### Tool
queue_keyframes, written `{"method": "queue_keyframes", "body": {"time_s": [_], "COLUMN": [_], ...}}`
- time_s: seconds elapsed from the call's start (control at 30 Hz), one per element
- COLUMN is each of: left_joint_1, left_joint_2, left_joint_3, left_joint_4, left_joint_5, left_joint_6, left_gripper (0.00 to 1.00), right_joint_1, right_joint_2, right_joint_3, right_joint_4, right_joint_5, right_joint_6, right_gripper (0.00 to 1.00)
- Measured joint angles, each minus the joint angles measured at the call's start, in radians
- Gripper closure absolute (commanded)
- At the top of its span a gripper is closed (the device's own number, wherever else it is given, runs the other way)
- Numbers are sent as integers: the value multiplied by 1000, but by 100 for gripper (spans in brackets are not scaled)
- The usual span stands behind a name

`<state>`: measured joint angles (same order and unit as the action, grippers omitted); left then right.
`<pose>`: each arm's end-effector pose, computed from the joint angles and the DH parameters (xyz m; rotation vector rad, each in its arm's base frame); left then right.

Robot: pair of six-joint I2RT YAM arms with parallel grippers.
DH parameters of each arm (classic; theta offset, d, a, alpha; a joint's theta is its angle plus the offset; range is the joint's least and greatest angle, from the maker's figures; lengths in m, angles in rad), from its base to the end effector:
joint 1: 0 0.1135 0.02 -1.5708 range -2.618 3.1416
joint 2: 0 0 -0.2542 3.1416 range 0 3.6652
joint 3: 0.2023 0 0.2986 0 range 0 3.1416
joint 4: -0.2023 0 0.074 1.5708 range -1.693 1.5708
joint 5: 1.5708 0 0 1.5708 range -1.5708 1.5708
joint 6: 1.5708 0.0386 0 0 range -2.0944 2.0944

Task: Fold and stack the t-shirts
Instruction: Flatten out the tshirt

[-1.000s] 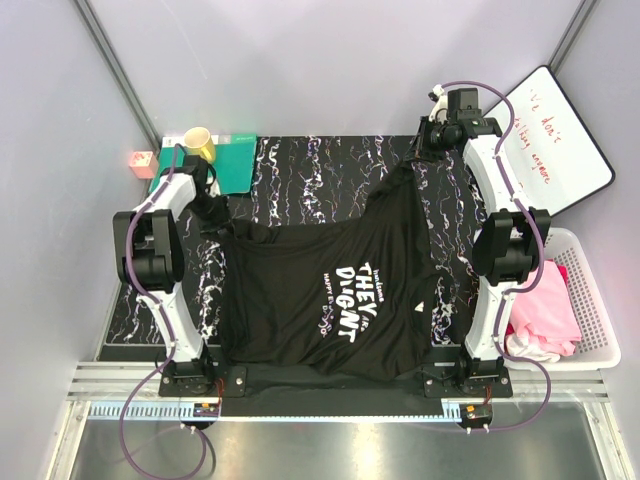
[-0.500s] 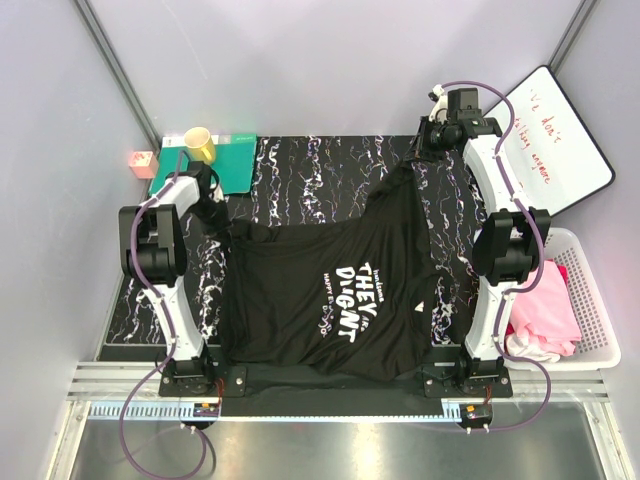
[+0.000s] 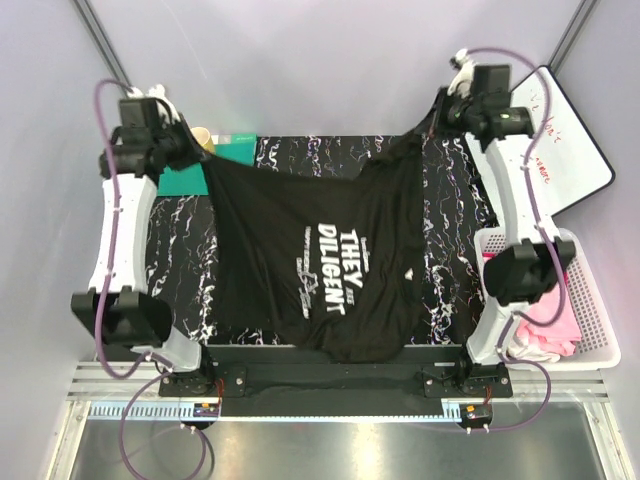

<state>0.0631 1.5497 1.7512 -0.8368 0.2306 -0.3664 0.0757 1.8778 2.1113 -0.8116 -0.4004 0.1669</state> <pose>0.3788 0.0151 0.4188 -0.3454 2.1918 -0.4226 0.4568 0.0497 0.4220 -0.1373 2.1468 0.5708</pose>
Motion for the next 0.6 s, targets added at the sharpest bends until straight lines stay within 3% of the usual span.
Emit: {"method": "queue_keyframes", "body": {"time_s": [0.2, 0.6], "left_joint_1": [0, -51], "left_joint_2": [-151, -618], "left_joint_3": [82, -38], "left_joint_4": [24, -37], "left_joint_5": [-4, -105], "left_joint_6": [-13, -8], "left_gripper": [100, 100], "right_joint_1": [0, 0], "right_joint_2": [-253, -794], "right_joint_3": [58, 113], "right_joint_4": [7, -25], "right_joint_5": [-4, 25], "right_joint_6": [13, 11], "right_gripper": [100, 100]}}
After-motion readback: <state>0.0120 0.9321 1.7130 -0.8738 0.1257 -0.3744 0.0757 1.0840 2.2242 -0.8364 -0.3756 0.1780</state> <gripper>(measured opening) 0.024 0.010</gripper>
